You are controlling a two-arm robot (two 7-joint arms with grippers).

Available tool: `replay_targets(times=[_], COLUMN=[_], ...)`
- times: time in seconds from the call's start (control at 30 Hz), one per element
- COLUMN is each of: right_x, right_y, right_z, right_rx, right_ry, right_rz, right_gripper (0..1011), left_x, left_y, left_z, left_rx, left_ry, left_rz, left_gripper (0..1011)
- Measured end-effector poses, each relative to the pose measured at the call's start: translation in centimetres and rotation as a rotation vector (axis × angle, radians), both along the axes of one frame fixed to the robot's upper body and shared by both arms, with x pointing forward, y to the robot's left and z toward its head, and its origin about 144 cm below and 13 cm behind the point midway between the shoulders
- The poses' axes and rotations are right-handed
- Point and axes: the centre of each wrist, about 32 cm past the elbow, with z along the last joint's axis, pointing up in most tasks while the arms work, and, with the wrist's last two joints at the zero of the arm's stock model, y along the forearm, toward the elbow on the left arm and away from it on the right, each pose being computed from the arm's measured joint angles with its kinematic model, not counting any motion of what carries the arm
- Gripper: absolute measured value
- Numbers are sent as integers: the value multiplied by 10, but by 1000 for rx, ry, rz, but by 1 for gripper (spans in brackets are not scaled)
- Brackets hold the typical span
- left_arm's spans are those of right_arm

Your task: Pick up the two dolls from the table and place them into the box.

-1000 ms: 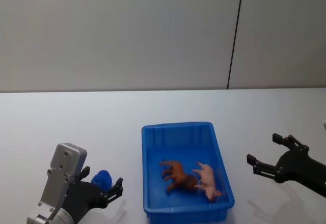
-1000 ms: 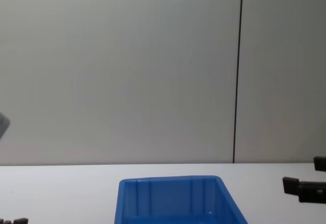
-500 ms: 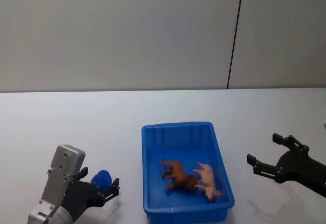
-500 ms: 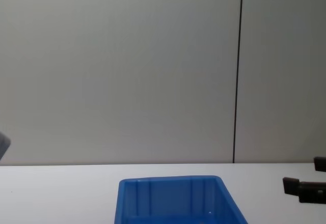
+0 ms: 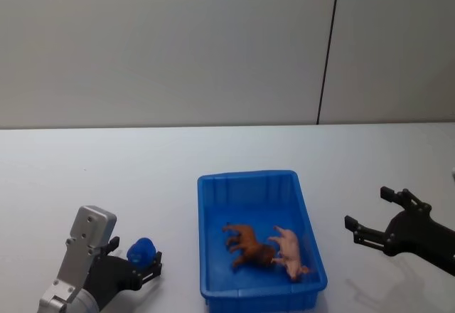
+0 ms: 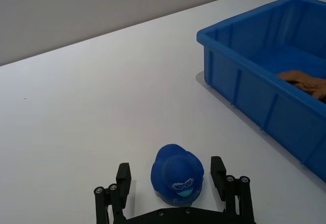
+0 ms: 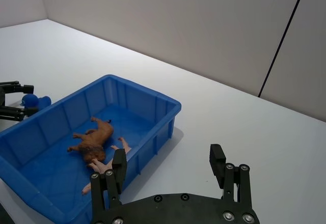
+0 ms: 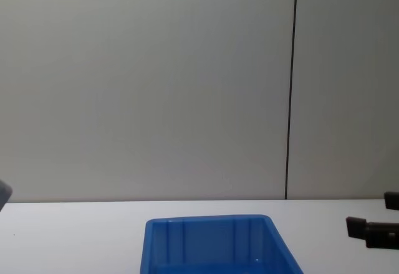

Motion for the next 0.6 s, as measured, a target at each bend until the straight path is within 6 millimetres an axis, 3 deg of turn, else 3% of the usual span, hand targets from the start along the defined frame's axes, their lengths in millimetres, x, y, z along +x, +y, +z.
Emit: replay_targets(times=[0.23, 0.47, 0.6], right_x=[0, 0, 0], right_y=[0, 0, 0], right_z=[0, 0, 0], right_rx=[0, 0, 0], right_ry=[0, 0, 0], right_rz=[0, 0, 0], right_gripper=[1001, 1001, 1001], left_x=[2, 2, 2], left_y=[1, 2, 3], left_z=[-5, -9, -10], left_rx=[0, -2, -2], left_ry=[4, -1, -5], left_rz=[-2, -8, -10], left_gripper=[903, 663, 594])
